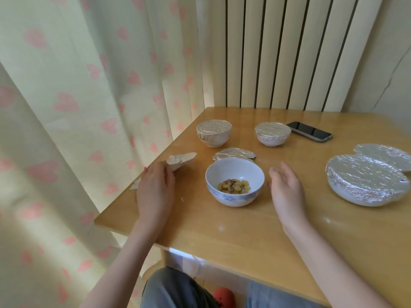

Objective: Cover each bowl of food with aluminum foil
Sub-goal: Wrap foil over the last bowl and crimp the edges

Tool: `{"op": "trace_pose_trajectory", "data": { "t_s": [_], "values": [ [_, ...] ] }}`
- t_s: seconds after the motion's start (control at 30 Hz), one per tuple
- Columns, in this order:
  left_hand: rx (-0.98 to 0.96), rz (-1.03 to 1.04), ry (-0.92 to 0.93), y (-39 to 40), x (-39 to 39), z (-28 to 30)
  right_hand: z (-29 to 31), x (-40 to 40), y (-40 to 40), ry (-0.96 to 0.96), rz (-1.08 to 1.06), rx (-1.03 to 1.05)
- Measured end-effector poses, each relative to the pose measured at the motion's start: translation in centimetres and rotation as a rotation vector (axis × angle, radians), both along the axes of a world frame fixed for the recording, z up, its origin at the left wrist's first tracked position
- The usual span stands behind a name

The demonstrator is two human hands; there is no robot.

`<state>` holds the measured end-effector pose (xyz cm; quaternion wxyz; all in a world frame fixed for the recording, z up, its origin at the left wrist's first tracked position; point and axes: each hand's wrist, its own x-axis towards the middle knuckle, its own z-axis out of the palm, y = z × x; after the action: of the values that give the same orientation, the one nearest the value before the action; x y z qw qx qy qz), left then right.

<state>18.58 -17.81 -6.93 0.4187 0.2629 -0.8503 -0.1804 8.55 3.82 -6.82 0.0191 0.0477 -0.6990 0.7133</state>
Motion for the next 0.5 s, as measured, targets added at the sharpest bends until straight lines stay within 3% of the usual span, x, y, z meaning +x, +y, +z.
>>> {"op": "trace_pose_trajectory", "data": {
  "t_s": [0.1,0.17,0.2,0.33,0.4,0.5],
  "values": [
    [0.105,-0.054,0.421,0.9,1.0,4.4,2.0,1.0,0.3,0.37,-0.037,-0.138],
    [0.251,-0.095,0.571,1.2,0.8,6.9,3.6,1.1,0.4,0.507,0.14,-0.175],
    [0.364,-0.127,0.612,1.2,0.4,7.8,4.5,0.8,0.3,0.467,0.278,-0.169],
    [0.784,-0.285,0.585,2.3,-1.8,8.3,7.0,-0.1,-0.4,-0.032,0.677,-0.216],
    [0.927,-0.359,0.525,3.3,-2.5,7.5,6.8,-0.2,-0.5,-0.139,0.705,-0.27],
    [1.035,-0.402,0.394,4.1,-3.0,6.2,6.3,-0.5,0.3,-0.184,0.571,-0.321]
  ]
}}
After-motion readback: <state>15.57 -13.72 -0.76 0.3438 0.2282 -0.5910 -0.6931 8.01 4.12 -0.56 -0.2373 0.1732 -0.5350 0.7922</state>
